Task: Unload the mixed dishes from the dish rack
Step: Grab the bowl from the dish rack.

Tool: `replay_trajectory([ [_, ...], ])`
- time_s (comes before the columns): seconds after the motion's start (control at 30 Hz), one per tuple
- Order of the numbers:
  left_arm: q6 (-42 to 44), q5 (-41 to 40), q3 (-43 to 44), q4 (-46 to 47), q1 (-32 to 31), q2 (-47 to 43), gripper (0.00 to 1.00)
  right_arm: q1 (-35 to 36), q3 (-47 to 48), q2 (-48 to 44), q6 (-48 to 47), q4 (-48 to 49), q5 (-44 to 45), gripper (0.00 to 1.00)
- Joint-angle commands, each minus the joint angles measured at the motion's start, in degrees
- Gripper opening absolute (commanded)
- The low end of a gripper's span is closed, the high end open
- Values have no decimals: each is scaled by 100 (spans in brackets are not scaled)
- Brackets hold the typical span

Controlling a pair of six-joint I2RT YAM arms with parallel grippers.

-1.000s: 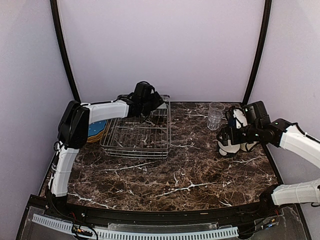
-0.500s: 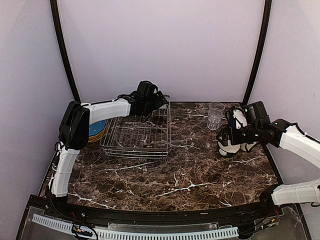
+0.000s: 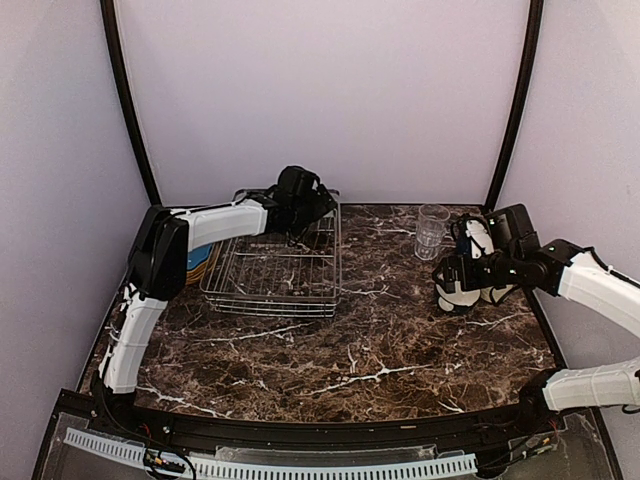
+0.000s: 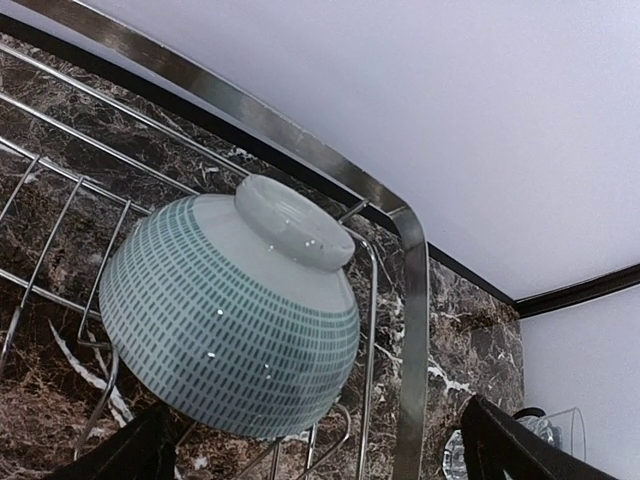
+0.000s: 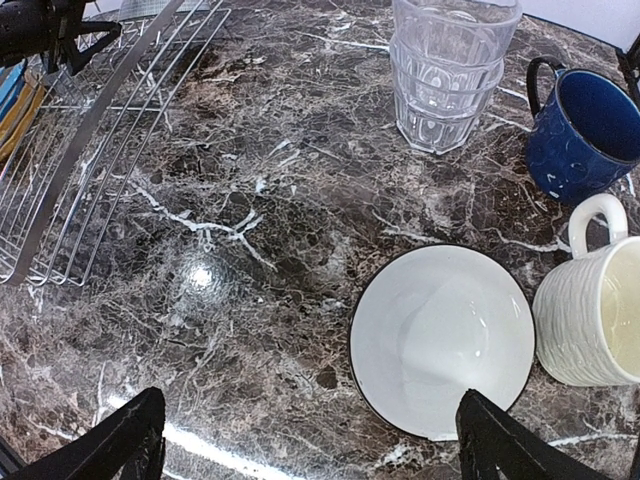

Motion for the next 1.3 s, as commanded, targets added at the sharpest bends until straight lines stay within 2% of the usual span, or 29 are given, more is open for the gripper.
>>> replay_trajectory([
  [0.0, -124, 11, 134, -219, 34, 150, 99, 46, -75, -23, 70, 189, -51, 99],
  [0.2, -71, 92, 30, 389, 97, 188, 98, 46, -85, 3, 79, 201, -76, 99],
  [0.5, 217, 394, -451, 2250, 125, 24, 83, 46, -145, 33, 131, 271, -78, 99],
  [0.63, 63, 299, -588, 2354, 129, -13, 80, 46, -137, 82, 132, 281, -148, 99],
  [0.73, -350, 194, -631, 2160, 161, -6, 78, 46, -131, 118, 132, 305, -226, 99],
  [0.83, -865, 259, -839, 2504, 231, 34, 75, 46, -112, 151, 143, 318, -244, 99],
  [1.07, -2034, 319, -895, 2804, 349, 253, 63, 46, -76, 222, 149, 335, -271, 99],
  [1.1, -2200, 282, -924, 2994, 365, 274, 59, 44, -76, 222, 143, 329, -272, 99],
  [1.2, -2466, 321, -774, 3246, 399, 489, 52, 46, -58, 217, 141, 299, -266, 99],
  [1.27, -2605, 489, -484, 3061, 407, 646, 49, 46, -63, 199, 133, 290, -247, 99],
])
